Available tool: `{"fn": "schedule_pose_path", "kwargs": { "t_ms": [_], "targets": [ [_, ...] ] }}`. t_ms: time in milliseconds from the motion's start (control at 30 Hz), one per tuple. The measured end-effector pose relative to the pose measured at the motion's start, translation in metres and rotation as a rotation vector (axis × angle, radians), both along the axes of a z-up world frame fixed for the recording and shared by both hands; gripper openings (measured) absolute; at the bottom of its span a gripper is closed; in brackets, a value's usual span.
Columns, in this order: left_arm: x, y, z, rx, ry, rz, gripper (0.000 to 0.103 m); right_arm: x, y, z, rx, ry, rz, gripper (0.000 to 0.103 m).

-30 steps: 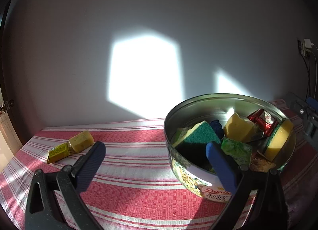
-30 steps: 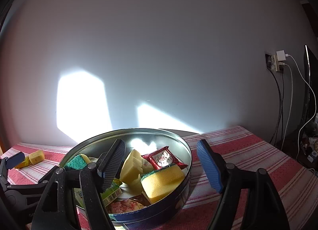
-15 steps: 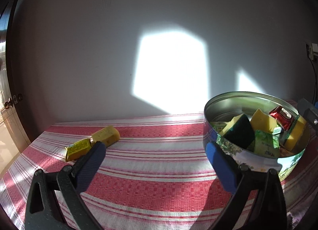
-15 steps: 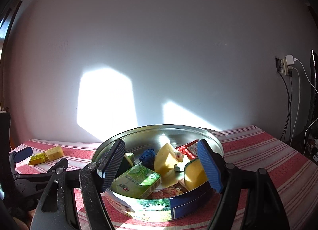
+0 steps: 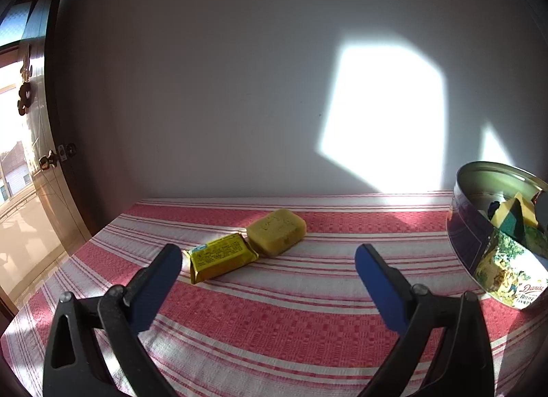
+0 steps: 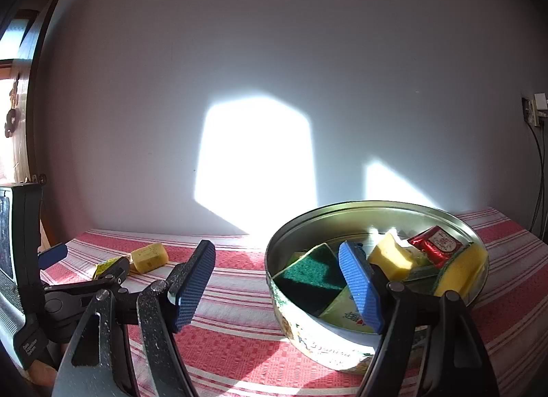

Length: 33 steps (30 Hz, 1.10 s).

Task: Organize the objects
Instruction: 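Withdraw both open tools from the tin toward the remaining yellow items, then grasp the yellow packet with the left tool while the right tool grasps a yellow sponge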

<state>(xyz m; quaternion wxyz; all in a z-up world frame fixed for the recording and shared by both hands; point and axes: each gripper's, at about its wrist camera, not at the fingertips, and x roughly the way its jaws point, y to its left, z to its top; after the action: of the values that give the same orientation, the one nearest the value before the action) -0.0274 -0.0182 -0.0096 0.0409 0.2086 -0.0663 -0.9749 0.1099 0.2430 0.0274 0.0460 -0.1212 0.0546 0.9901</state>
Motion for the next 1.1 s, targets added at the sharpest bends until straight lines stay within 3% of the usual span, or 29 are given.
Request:
{"fn": "schedule_pose_path", "kwargs": {
  "t_ms": [600,867,1100],
  "targets": [
    [-0.069,-0.101,-0.015,0.061,-0.141,0.219,0.102,-0.094,-0.085,-0.012,-0.007,-0.129,0.159,0.077],
    [-0.099,-0.144,-0.031,0.163,-0.272,0.320,0.101,-0.164,-0.123,-0.027,0.022,-0.309,0.307,0.077],
    [-0.103,-0.165,-0.041,0.226,-0.322,0.375,0.100,-0.211,-0.152,-0.045,0.083,-0.479,0.438,0.077]
  ]
}}
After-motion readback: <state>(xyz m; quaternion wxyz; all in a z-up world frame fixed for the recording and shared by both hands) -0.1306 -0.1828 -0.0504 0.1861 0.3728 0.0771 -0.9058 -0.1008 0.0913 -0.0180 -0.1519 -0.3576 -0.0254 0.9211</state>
